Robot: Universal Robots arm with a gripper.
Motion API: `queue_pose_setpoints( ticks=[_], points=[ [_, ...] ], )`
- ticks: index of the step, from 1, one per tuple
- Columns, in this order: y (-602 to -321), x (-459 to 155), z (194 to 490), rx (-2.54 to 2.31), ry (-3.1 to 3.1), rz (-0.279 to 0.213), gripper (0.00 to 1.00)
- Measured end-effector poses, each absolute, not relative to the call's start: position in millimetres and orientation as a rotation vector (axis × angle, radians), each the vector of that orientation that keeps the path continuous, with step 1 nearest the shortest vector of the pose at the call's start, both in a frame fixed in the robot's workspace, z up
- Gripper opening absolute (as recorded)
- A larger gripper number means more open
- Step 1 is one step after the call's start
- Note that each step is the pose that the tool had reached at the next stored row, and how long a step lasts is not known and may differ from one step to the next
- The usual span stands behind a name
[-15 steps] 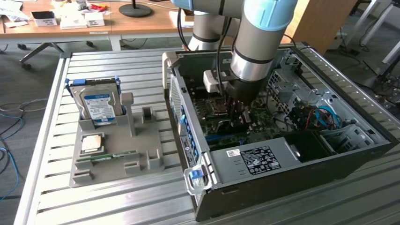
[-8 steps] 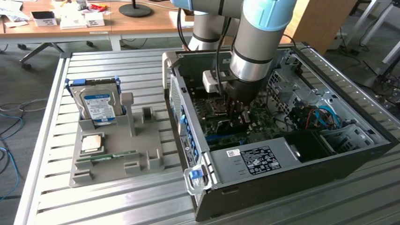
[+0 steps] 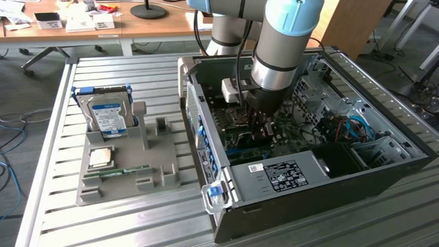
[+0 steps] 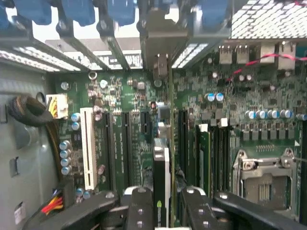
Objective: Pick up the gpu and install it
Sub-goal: 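Insert the gpu into the slot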
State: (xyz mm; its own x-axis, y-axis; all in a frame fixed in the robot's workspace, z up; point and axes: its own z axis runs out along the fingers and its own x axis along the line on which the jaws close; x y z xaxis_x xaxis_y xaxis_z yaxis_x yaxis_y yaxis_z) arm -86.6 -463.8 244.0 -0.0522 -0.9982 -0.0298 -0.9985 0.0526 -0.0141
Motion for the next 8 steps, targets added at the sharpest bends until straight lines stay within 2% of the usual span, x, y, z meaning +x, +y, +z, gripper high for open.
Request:
queue_pose_setpoints(
  ticks=[8],
  points=[
    [-464.0,-86.9,244.2,-2.141,2.256,0.016,0.27]
  ],
)
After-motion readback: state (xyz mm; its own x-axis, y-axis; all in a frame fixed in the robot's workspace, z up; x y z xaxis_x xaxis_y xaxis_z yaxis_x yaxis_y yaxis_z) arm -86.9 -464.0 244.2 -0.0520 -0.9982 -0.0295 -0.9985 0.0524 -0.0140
